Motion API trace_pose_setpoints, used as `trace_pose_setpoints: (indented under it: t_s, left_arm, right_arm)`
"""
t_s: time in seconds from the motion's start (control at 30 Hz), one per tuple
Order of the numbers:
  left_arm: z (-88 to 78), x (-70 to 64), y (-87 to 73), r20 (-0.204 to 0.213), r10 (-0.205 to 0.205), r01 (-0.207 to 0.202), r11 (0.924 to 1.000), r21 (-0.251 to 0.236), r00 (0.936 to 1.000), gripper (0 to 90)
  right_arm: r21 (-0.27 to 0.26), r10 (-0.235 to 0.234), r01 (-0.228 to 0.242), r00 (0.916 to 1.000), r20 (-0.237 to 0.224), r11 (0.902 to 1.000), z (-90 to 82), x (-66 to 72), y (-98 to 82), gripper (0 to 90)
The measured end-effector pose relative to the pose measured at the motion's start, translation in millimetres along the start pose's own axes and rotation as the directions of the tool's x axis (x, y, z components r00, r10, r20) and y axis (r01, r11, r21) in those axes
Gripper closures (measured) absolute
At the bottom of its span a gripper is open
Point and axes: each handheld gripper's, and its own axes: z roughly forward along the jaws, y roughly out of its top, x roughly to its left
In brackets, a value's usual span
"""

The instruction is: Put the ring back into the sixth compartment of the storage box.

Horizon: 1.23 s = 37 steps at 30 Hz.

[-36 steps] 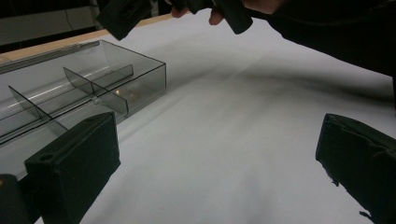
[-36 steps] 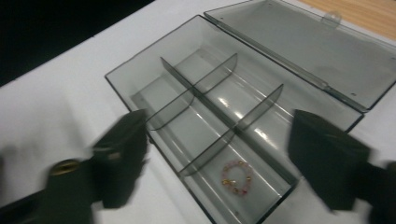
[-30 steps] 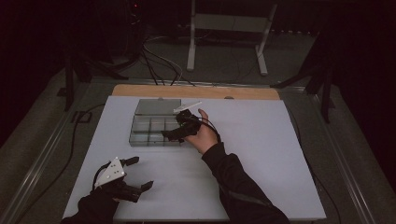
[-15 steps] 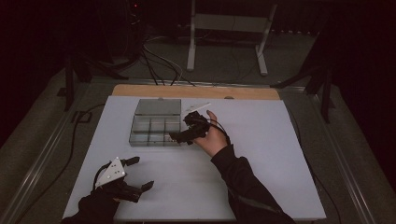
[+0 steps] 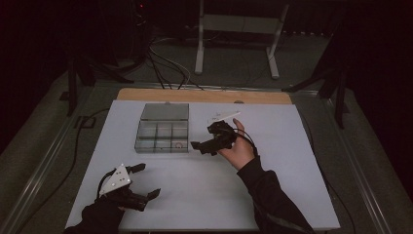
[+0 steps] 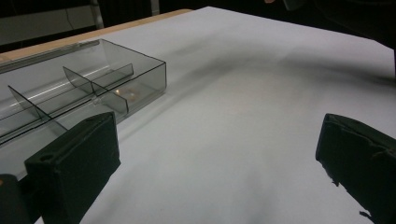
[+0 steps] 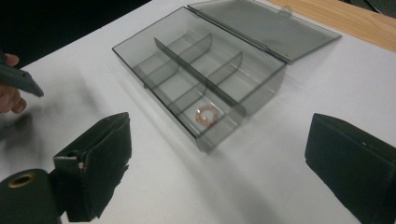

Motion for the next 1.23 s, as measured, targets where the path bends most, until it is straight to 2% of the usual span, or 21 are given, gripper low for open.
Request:
trace_pose_setpoints:
  t_s: [0.13,0.17,0.4,0.53,0.67,0.73,0.83,0.97,1.07,1.23]
  left_arm:
    - [0.2,0.1,0.0,0.0,-0.001,0.001,1.0,0.0,1.0,0.7]
    - [0.6,0.2,-0.1,0.002,0.0,0.0,1.0,0.001,1.0,0.7]
    - [1.1,-0.1,0.3,0.003,0.001,-0.001,1.0,0.002,1.0,0.7]
    - [1.7,0.5,0.3,0.003,-0.002,0.002,1.0,0.002,1.0,0.7]
    - [2.0,0.3,0.6,0.005,0.0,0.0,1.0,0.0,1.0,0.7]
    - [2.0,0.2,0.5,0.005,0.0,0.0,1.0,0.001,1.0,0.7]
    - [1.2,0.4,0.7,0.004,0.001,-0.001,1.0,-0.002,1.0,0.7]
    - [1.7,0.2,0.5,0.005,-0.001,0.001,1.0,0.0,1.0,0.7]
    - [1.7,0.0,0.7,0.005,0.002,-0.002,1.0,0.0,1.0,0.7]
    - [1.7,0.0,0.8,0.004,0.003,-0.003,1.0,0.0,1.0,0.7]
  right_arm:
    - [-0.003,0.007,-0.007,0.9999,0.01,1.0,-10.3,-3.4,-7.3,6.6]
    - [-0.011,0.013,-0.013,0.9998,0.012,0.9999,-18.8,-6.5,-14.7,6.6]
    - [-0.028,0.047,-0.046,0.9986,0.025,0.9985,-41.6,-15.2,-42.2,6.6]
    - [-0.032,0.052,-0.051,0.9979,0.04,0.9982,-50.9,-16.3,-61.9,6.6]
    - [-0.022,0.079,-0.078,0.9966,0.027,0.9967,-57.6,-17.5,-84.9,6.6]
    - [-0.018,0.074,-0.074,0.9969,0.026,0.9971,-59.1,-17.5,-90.5,6.6]
    - [-0.023,0.078,-0.077,0.9963,0.035,0.9968,-67.0,-15.7,-108.8,6.6]
    - [-0.021,0.08,-0.079,0.9959,0.042,0.9966,-74.7,-14.9,-119.8,6.1]
    - [-0.039,0.086,-0.084,0.9949,0.053,0.9957,-87.1,-12.3,-136.6,3.4]
    - [-0.041,0.09,-0.087,0.9936,0.069,0.9953,-94.9,-11.8,-148.8,3.4]
